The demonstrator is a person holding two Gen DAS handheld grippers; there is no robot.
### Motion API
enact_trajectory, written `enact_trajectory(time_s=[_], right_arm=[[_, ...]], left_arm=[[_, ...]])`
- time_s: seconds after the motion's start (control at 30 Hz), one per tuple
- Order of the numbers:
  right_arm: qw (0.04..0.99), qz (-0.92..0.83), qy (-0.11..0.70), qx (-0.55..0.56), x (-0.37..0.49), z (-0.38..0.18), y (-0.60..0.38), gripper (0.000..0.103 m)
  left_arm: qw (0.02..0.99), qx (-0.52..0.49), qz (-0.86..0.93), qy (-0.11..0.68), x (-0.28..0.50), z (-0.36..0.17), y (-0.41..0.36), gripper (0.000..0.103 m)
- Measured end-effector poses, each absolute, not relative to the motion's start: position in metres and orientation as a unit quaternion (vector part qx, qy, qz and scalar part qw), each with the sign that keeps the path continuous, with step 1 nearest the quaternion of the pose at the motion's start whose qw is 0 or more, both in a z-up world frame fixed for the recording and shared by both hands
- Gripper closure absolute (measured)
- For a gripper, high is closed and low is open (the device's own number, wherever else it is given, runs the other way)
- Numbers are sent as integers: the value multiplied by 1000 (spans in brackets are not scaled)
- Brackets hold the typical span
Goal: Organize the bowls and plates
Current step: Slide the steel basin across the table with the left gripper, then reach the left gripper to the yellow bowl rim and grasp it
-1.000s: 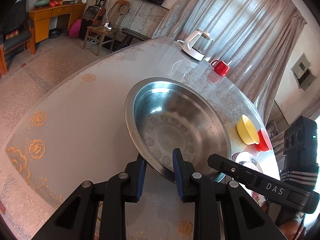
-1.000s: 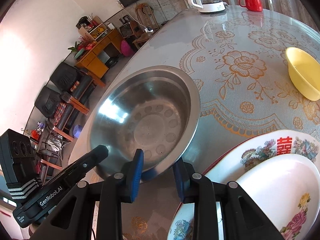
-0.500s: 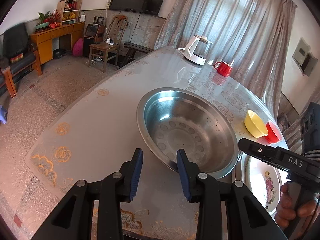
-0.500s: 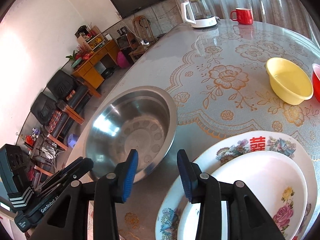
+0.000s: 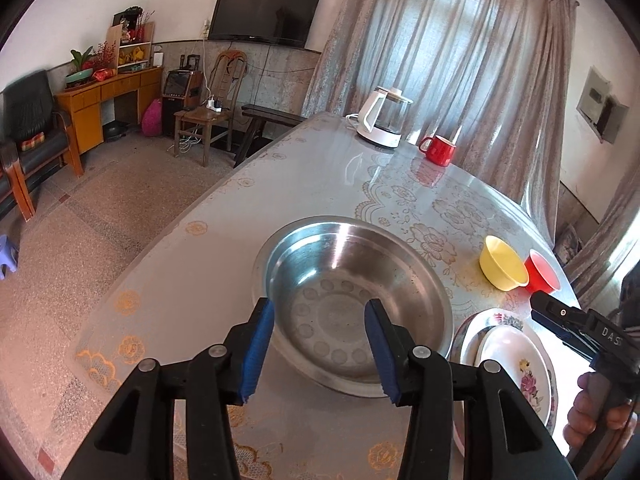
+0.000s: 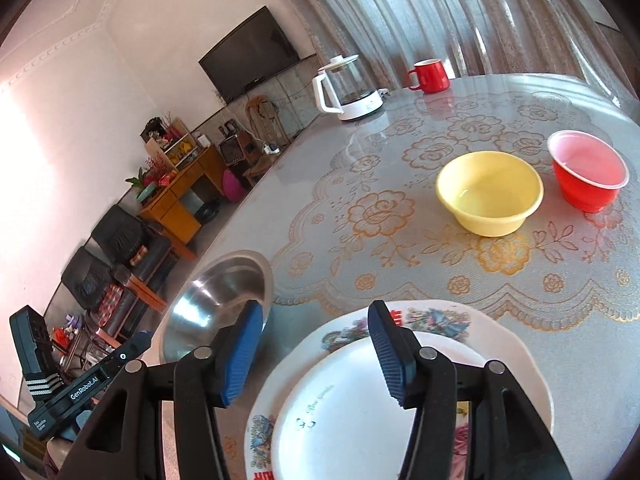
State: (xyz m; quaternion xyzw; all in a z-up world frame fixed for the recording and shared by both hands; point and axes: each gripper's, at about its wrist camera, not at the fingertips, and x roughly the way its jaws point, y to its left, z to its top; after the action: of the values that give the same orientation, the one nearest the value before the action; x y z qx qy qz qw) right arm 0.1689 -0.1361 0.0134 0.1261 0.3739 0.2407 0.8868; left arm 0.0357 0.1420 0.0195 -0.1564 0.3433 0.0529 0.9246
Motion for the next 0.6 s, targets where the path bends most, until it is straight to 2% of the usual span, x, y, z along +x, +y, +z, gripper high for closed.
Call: enact_trajectory(time_s=[0.37, 0.53, 0.6], right_arm=[[894, 155, 379, 183, 179, 1, -207, 47], [902, 123, 369, 185, 182, 1, -227, 47], [904, 113, 368, 187, 186, 2, -233, 54]], left_arm=[[932, -106, -33, 346, 79, 44, 84, 55], [919, -98, -82, 373, 114, 51, 55, 55], [912, -94, -102, 385, 128, 52, 43, 55]])
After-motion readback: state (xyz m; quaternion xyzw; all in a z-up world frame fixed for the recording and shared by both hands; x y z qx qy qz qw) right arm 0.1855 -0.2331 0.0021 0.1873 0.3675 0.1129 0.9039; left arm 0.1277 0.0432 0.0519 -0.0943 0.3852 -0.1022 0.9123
